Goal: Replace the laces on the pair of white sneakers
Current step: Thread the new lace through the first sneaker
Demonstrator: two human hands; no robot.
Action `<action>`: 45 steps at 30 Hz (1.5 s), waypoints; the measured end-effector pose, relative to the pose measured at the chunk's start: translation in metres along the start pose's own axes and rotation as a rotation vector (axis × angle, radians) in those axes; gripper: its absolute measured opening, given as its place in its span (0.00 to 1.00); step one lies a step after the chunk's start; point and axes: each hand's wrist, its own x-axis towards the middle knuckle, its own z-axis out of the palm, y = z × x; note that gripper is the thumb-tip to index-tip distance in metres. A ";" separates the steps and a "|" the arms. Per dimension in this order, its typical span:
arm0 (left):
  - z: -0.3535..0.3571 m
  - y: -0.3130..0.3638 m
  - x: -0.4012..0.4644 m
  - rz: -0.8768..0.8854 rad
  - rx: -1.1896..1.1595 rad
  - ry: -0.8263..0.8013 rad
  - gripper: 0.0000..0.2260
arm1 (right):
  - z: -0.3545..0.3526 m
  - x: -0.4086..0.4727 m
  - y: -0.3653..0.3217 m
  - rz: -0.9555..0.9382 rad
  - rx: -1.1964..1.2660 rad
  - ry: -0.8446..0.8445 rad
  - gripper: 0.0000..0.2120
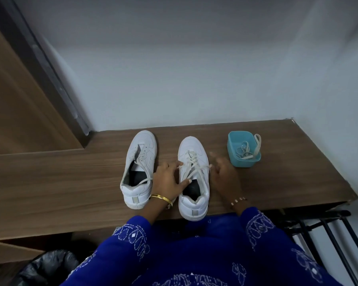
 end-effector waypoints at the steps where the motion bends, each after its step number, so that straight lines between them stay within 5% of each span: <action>1: 0.000 -0.002 0.001 0.010 0.019 0.005 0.25 | 0.007 -0.002 -0.002 -0.032 -0.033 -0.061 0.14; 6: -0.006 0.000 0.001 0.005 0.002 0.012 0.27 | 0.010 -0.001 -0.009 -0.043 -0.057 -0.048 0.08; 9: -0.002 -0.001 0.005 0.009 -0.099 -0.018 0.29 | -0.014 0.001 -0.006 0.110 0.084 0.181 0.08; 12: 0.001 0.005 0.006 -0.073 -0.371 -0.091 0.19 | -0.044 0.008 0.005 0.349 0.292 0.464 0.09; 14: 0.002 0.010 0.006 -0.118 -0.466 -0.097 0.13 | -0.058 0.010 0.016 0.409 0.311 0.512 0.09; 19: 0.002 0.014 0.005 -0.162 -0.528 -0.083 0.12 | -0.041 0.002 0.021 0.286 0.140 0.301 0.13; 25: 0.000 0.012 0.004 -0.127 -0.504 -0.138 0.12 | 0.008 -0.006 -0.005 0.033 0.036 -0.167 0.10; 34: 0.003 0.006 0.004 -0.027 -0.275 -0.181 0.20 | -0.023 -0.002 0.014 0.202 0.062 0.143 0.07; 38: 0.004 0.002 -0.005 -0.037 -0.287 -0.071 0.14 | -0.014 -0.009 0.015 0.245 0.202 0.196 0.02; 41: 0.001 0.002 -0.009 -0.049 -0.282 0.052 0.04 | -0.003 -0.011 0.010 0.247 0.206 0.157 0.09; 45: -0.002 0.012 -0.007 -0.103 -0.213 -0.100 0.12 | 0.010 -0.009 0.000 0.291 0.216 -0.030 0.17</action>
